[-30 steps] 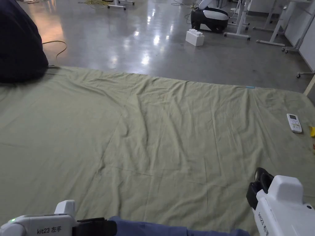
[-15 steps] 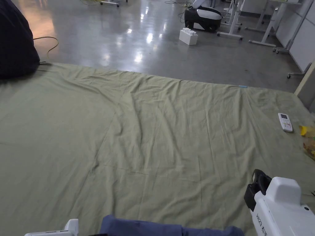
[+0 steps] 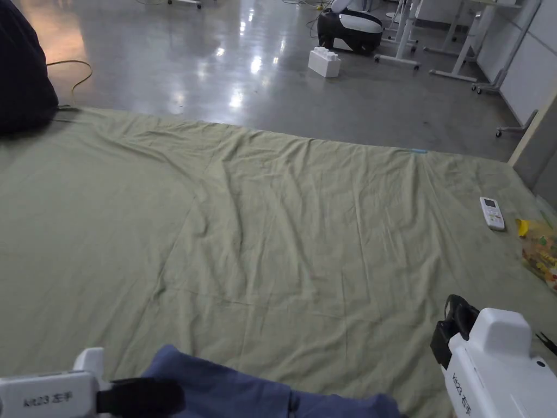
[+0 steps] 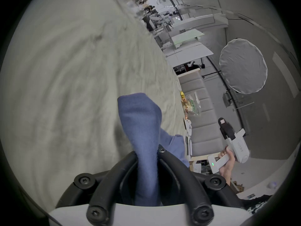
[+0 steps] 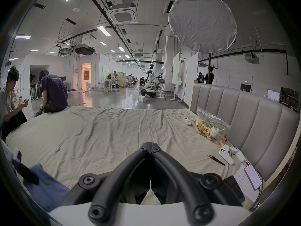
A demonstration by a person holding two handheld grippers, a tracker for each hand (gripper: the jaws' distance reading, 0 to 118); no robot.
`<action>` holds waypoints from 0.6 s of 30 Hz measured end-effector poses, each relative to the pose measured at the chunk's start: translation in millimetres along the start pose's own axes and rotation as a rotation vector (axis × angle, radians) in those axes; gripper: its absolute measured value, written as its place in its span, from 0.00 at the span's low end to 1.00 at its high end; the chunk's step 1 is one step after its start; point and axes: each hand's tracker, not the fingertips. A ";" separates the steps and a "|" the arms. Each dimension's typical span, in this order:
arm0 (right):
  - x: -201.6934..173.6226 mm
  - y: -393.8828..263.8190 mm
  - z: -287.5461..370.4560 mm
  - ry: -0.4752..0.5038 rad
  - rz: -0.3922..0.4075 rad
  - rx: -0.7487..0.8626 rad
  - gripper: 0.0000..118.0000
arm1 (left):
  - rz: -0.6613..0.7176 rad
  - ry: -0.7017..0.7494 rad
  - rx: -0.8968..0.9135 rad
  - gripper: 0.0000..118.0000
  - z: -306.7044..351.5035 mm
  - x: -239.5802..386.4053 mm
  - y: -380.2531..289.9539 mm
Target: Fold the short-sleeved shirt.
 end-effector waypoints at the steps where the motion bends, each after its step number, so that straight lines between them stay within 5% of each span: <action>1: 0.9 0.1 0.3 0.000 0.000 0.002 0.00 | -0.034 0.025 0.005 0.08 12.0 4.0 8.7; 10: -2.4 -1.2 -1.1 0.016 -0.004 0.008 0.00 | -0.328 0.413 0.017 0.08 71.9 85.0 30.0; 18: -10.5 -4.7 -1.8 0.038 -0.016 0.003 0.00 | -0.384 0.408 -0.018 0.08 45.6 153.5 3.3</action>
